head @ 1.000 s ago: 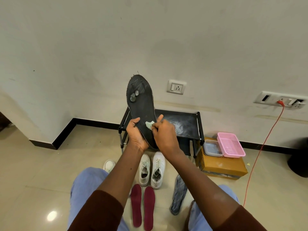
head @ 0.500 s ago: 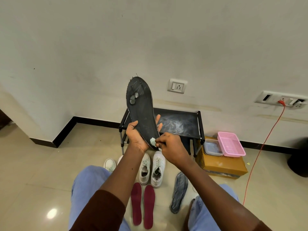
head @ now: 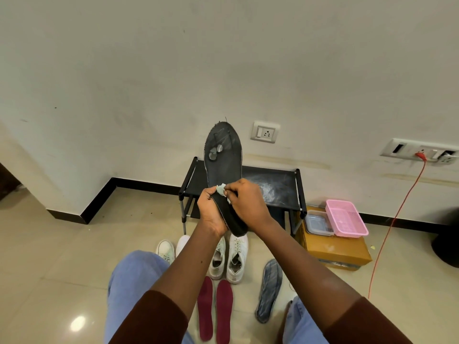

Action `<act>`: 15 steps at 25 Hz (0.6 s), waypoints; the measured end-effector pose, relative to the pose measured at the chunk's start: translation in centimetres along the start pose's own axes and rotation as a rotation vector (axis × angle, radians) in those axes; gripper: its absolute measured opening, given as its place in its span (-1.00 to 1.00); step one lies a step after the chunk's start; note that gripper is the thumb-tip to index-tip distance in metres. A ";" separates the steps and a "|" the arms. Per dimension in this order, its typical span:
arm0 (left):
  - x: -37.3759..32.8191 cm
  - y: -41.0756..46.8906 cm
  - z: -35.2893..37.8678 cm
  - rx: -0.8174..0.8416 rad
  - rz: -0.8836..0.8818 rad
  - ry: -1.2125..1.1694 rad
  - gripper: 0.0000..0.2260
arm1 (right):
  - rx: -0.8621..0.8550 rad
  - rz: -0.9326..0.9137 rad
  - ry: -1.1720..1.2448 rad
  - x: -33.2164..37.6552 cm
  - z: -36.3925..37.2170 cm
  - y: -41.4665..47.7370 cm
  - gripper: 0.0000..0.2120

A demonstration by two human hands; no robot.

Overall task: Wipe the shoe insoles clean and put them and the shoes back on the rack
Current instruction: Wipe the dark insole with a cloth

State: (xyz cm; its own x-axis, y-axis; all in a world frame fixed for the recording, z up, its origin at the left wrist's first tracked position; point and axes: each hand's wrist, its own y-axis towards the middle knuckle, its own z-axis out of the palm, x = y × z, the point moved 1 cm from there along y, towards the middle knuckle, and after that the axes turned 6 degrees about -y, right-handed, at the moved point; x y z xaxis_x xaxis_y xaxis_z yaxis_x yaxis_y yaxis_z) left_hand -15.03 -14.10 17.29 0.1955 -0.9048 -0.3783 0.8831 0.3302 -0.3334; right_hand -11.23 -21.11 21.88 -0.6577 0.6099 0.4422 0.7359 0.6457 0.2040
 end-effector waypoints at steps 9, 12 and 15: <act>0.3 1.0 -1.9 0.051 -0.061 -0.081 -0.26 | 0.219 -0.071 0.019 0.1 0.5 -1.0 -0.80; 0.0 1.6 -2.3 0.059 -0.055 -0.117 -0.28 | 0.310 -0.060 0.072 -0.4 0.2 -2.0 -0.80; -0.2 1.7 -2.1 0.049 -0.052 -0.104 -0.37 | 0.288 -0.049 0.100 -0.5 0.2 -2.3 -0.81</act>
State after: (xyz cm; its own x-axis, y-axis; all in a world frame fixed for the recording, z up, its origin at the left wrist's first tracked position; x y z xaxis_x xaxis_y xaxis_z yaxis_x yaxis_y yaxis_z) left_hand -14.43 -12.80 14.92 0.1898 -0.9441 -0.2695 0.9123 0.2711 -0.3071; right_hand -12.61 -22.81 21.06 -0.6617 0.5354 0.5249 0.6179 0.7859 -0.0227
